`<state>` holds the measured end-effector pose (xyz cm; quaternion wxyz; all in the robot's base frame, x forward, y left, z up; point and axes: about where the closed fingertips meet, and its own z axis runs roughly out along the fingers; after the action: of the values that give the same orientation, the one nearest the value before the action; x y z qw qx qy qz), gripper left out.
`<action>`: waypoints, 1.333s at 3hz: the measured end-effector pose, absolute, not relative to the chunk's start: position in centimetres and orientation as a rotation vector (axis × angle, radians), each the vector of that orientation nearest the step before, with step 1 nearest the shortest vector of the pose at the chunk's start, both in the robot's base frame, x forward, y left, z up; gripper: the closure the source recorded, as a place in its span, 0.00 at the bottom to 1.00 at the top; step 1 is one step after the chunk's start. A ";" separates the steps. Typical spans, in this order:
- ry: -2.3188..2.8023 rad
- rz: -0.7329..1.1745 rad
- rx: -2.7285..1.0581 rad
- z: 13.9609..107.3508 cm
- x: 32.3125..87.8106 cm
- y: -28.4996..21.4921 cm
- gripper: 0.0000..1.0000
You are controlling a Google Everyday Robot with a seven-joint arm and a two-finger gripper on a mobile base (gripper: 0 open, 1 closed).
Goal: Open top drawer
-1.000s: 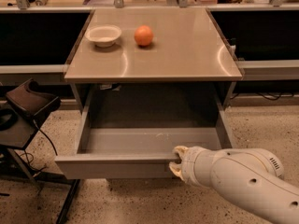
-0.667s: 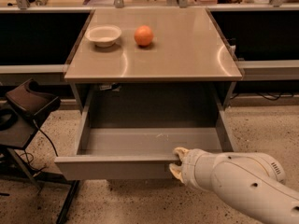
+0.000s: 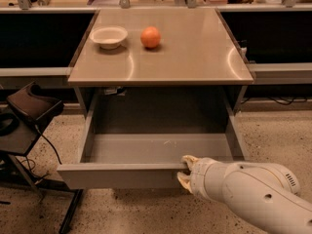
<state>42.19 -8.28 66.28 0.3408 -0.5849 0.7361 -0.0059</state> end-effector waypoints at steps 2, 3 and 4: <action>1.909 -0.014 -1.526 66.3 42.0 -8.2 1.00; 1.907 -0.012 -1.525 66.3 41.8 -8.2 1.00; 1.899 -0.021 -1.525 66.5 41.8 -8.1 1.00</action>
Offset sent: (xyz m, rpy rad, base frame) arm -0.0645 0.0043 -0.0220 0.0166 -0.0254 0.0885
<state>41.76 -8.14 66.50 0.3454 -0.5876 0.7317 -0.0080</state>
